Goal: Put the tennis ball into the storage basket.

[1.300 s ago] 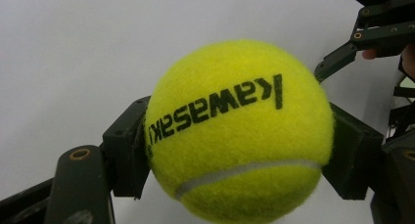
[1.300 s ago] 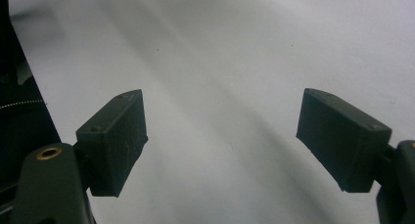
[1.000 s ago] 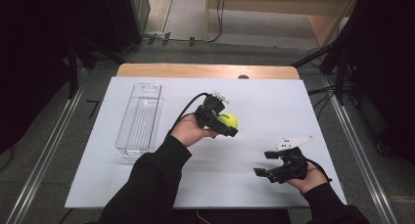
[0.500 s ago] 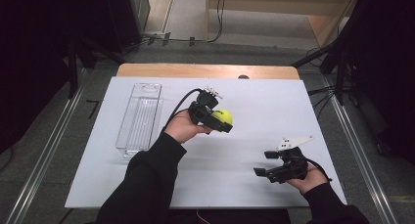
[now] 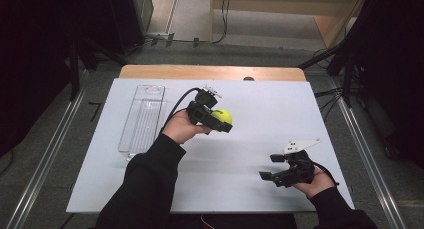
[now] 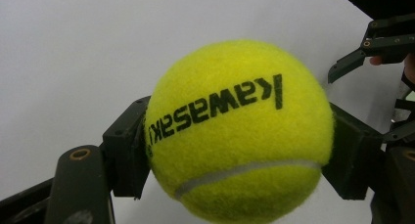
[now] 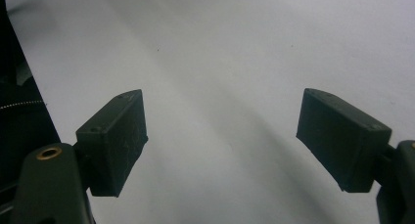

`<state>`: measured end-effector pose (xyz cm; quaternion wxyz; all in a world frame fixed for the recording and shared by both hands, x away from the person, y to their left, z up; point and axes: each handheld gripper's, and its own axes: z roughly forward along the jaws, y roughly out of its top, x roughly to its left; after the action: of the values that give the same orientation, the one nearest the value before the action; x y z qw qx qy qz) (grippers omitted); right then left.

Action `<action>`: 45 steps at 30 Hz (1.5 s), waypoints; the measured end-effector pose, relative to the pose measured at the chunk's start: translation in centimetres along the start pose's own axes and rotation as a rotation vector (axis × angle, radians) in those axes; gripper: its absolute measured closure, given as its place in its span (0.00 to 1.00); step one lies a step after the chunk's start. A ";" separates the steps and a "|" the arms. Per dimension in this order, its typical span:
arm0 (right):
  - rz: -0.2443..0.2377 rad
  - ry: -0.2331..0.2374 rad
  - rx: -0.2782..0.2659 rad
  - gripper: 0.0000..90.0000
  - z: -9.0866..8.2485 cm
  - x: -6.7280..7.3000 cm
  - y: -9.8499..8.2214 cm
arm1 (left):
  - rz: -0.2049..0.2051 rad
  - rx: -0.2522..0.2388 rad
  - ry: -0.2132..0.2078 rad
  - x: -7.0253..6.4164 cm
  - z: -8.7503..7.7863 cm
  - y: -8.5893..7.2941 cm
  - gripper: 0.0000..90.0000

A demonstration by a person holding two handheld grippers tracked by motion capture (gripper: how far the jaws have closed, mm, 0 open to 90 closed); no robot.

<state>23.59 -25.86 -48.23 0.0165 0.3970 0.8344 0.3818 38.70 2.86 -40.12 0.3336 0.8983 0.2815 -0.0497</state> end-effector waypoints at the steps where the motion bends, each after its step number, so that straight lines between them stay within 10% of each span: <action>1: 0.000 0.000 0.000 0.19 0.0 0.0 0.0 | 0.001 0.001 0.002 0.1 -0.1 0.0 0.29; 45: -0.002 0.003 -0.002 0.19 0.0 0.0 0.0 | -0.083 -0.026 0.116 4.0 -4.7 -1.5 0.29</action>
<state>23.61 -25.88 -48.22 0.0162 0.3958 0.8344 0.3833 40.77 8.59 -38.42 0.3262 0.8828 0.3380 -0.0079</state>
